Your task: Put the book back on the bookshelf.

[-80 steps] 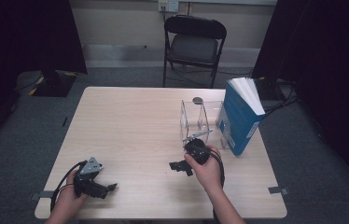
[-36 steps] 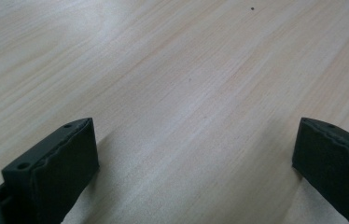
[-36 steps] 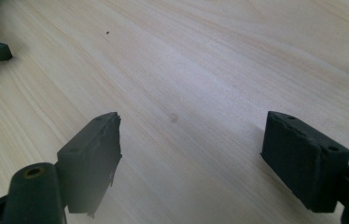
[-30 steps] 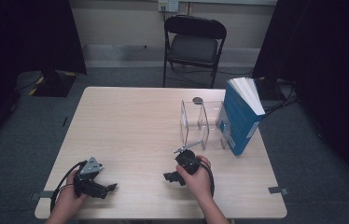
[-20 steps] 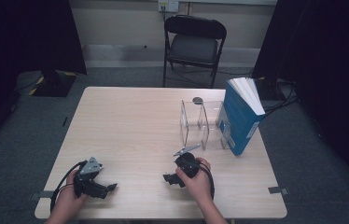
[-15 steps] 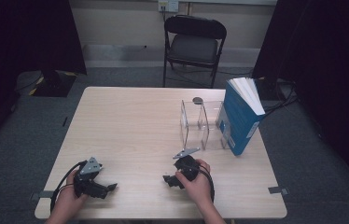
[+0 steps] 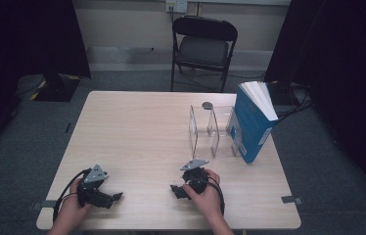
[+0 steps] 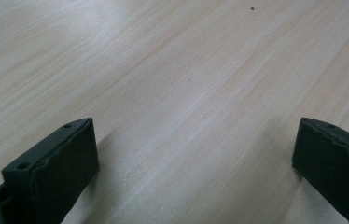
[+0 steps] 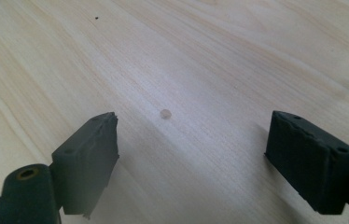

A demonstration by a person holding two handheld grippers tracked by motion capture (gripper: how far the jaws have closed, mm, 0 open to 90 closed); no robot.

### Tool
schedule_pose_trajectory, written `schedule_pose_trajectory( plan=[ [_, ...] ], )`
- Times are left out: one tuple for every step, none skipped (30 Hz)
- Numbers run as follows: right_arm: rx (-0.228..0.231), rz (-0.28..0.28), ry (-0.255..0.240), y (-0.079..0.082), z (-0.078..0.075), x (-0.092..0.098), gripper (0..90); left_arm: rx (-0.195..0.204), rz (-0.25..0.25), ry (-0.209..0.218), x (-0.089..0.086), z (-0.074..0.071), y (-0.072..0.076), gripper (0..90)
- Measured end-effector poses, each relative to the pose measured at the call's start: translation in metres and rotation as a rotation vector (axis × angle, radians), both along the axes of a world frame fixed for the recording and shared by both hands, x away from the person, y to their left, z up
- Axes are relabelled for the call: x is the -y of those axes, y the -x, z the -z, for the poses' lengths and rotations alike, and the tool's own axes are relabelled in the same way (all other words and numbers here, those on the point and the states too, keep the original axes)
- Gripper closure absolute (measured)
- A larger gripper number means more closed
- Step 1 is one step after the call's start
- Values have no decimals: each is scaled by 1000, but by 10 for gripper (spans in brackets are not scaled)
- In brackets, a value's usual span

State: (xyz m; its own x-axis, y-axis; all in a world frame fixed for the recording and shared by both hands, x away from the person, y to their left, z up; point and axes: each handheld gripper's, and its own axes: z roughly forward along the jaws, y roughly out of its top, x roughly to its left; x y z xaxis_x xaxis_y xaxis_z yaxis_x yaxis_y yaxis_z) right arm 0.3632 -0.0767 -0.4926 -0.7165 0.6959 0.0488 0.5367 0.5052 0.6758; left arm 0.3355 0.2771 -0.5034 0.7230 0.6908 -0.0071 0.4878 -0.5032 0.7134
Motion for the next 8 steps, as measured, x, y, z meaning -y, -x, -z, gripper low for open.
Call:
schedule_pose_trajectory(
  plan=[
    [12, -4, 7, 1, 1, -1, 152, 0, 1, -1, 0, 0, 0, 0],
    [28, -13, 22, 2, 2, -2, 145, 0, 1, -1, 0, 0, 0, 0],
    [31, -14, 31, 3, 2, -2, 144, -1, 4, -5, 0, 0, 0, 0],
    [38, -23, 27, 3, 3, -2, 140, -1, 6, -8, 0, 0, 0, 0],
    [40, -22, 24, 3, 3, -2, 139, -4, 4, -16, 0, -1, 0, 0],
    [33, -15, 13, 4, 3, -1, 140, -3, 1, -12, 0, -1, 0, 0],
    [45, -23, 10, 3, 4, 0, 139, -4, 3, -15, 0, -1, 0, 0],
    [50, -31, 11, 4, 4, 0, 139, -4, 3, -16, 0, -1, 0, 0]
  ],
)
